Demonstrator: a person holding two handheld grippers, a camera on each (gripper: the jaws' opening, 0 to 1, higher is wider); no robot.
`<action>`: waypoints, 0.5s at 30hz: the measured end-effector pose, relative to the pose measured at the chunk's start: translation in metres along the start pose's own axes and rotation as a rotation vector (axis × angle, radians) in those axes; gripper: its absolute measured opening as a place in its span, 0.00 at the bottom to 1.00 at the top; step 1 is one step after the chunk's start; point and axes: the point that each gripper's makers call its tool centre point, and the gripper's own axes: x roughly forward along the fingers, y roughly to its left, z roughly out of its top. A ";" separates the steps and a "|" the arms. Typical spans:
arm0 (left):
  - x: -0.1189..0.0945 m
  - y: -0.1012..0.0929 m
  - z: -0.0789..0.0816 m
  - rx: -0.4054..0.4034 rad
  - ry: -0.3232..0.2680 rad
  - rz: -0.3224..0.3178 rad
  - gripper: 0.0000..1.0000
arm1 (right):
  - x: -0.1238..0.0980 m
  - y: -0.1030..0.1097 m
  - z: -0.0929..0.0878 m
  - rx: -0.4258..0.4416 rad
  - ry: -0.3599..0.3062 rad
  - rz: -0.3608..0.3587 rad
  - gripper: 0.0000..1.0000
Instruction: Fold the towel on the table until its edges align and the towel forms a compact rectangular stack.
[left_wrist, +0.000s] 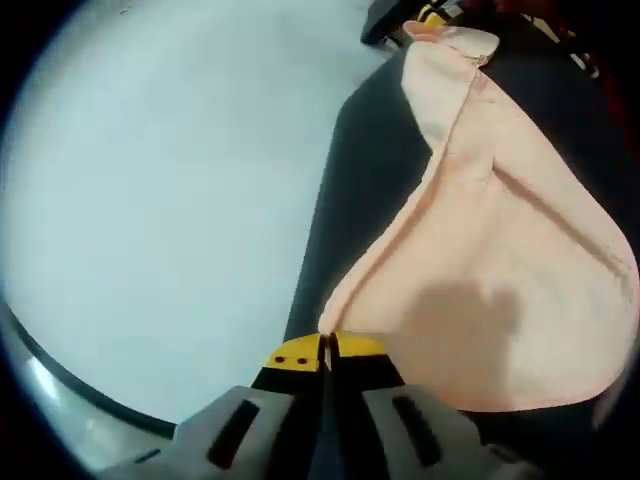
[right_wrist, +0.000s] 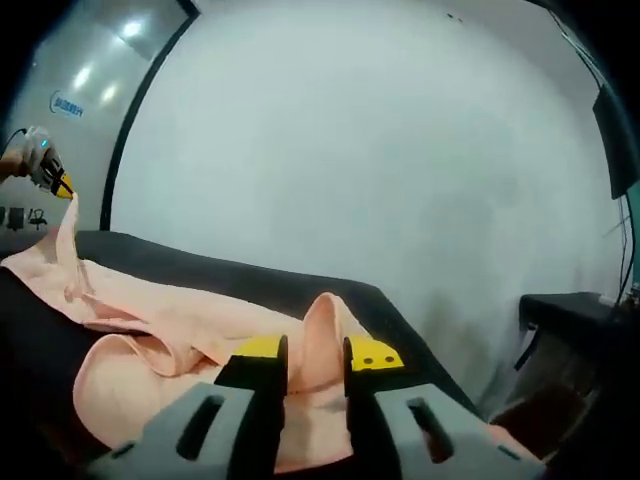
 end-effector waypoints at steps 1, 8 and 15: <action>0.006 0.004 -0.005 -0.045 0.008 0.008 0.00 | 0.000 0.000 0.000 -0.001 0.001 0.000 0.19; 0.053 0.015 -0.055 -0.308 0.047 0.022 0.00 | 0.000 -0.001 0.001 0.005 -0.007 0.002 0.19; 0.084 0.015 -0.087 -0.516 0.044 0.051 0.00 | -0.008 -0.024 0.014 0.077 -0.079 -0.092 0.19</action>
